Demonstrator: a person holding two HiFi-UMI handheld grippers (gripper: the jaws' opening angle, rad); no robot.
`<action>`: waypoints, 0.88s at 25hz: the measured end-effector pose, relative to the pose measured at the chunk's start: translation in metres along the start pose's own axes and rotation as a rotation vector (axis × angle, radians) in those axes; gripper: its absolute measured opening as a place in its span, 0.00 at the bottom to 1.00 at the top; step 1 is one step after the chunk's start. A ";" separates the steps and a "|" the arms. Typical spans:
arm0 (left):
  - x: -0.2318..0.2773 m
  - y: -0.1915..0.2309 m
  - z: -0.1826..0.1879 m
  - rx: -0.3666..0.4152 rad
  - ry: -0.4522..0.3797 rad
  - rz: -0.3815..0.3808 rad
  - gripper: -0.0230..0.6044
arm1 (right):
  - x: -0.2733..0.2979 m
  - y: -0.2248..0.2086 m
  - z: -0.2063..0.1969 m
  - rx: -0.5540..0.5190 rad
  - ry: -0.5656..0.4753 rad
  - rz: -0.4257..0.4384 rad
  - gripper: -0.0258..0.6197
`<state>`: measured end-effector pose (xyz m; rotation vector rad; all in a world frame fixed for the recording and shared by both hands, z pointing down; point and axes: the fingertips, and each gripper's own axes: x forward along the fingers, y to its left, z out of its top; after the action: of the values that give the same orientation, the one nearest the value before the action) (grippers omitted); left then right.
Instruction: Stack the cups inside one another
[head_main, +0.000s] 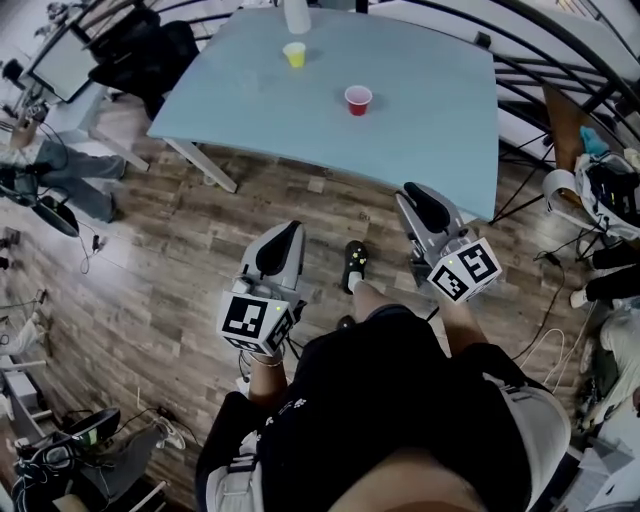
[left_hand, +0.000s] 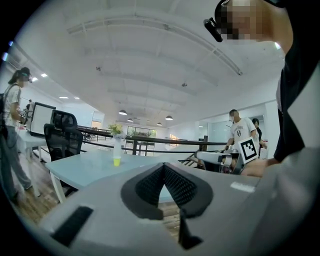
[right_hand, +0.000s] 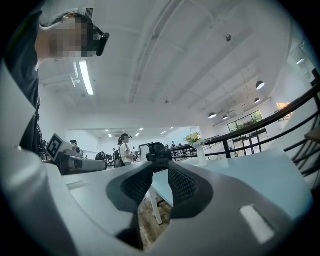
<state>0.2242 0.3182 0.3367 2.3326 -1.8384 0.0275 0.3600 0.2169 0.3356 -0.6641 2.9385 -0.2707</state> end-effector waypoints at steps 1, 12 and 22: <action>0.004 0.006 0.001 0.000 0.000 0.005 0.02 | 0.008 -0.004 -0.001 -0.002 0.000 0.001 0.18; 0.058 0.069 0.018 -0.002 0.015 0.039 0.02 | 0.080 -0.061 -0.008 0.008 0.035 -0.007 0.23; 0.095 0.109 0.032 0.009 0.046 0.116 0.02 | 0.131 -0.128 -0.014 0.000 0.078 -0.031 0.27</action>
<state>0.1393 0.1972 0.3298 2.2094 -1.9525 0.1038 0.2935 0.0484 0.3653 -0.7161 3.0040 -0.3063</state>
